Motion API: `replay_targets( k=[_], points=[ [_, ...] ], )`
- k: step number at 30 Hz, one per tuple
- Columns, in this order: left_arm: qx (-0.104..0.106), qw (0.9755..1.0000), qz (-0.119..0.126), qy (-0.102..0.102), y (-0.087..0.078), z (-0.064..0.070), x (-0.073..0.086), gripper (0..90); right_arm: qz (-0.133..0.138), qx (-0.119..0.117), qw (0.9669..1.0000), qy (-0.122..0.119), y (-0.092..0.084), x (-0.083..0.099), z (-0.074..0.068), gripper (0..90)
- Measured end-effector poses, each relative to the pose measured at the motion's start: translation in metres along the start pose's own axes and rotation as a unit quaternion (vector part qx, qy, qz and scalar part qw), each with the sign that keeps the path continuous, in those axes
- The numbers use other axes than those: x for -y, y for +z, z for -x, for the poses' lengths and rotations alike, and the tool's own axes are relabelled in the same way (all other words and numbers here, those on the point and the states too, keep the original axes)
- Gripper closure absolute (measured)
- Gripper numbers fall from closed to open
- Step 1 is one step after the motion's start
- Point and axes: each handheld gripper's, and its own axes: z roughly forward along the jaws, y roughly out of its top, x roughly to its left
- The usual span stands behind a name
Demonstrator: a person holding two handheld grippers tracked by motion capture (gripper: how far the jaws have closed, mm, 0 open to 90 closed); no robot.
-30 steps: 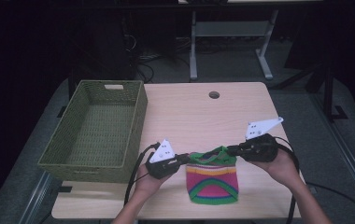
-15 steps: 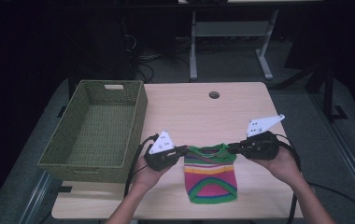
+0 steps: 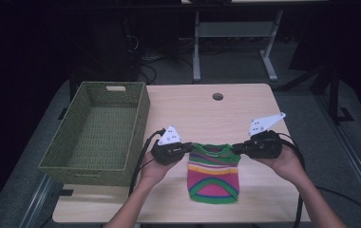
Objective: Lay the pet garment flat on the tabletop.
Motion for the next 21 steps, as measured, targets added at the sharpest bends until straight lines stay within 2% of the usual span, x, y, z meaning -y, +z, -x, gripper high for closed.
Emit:
replay_targets(
  k=[8,9,16,19,21],
  points=[
    [-0.004,1.0000,-0.003,-0.007,0.005,-0.006,-0.001,85.3,0.003,0.003,0.9999,0.014,0.004,-0.004,0.013,84.9],
    [-0.006,0.9998,0.007,-0.018,0.006,-0.007,-0.001,85.2,0.000,0.002,0.9998,0.018,0.007,-0.005,0.018,84.9],
    [-0.014,0.9994,0.002,-0.031,0.012,-0.012,0.001,85.3,-0.008,0.006,0.9997,0.023,0.011,-0.008,0.027,84.9],
    [-0.014,0.9988,0.001,-0.048,0.017,-0.016,0.002,85.2,-0.015,0.006,0.9993,0.034,0.016,-0.009,0.035,84.9],
    [-0.019,0.9986,0.001,-0.049,0.018,-0.017,0.002,85.2,-0.011,0.011,0.9991,0.040,0.018,-0.009,0.040,84.9]
  ],
)
